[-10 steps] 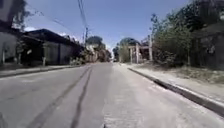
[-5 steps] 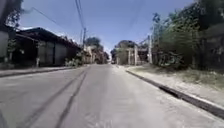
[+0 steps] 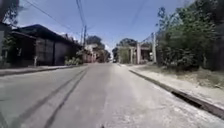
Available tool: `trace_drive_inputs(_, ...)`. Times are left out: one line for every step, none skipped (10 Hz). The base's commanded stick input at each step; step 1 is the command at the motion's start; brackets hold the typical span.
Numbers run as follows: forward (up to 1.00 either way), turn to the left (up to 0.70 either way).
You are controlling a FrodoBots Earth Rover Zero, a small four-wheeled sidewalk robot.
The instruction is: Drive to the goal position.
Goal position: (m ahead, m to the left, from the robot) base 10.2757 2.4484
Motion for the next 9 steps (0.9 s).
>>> trace_drive_inputs(1.00,0.00)
trace_drive_inputs(1.00,0.00)
trace_drive_inputs(1.00,0.00)
trace_drive_inputs(1.00,0.00)
trace_drive_inputs(1.00,0.00)
trace_drive_inputs(1.00,-0.10)
trace_drive_inputs(1.00,-0.28)
trace_drive_inputs(1.00,-0.40)
trace_drive_inputs(1.00,-0.40)
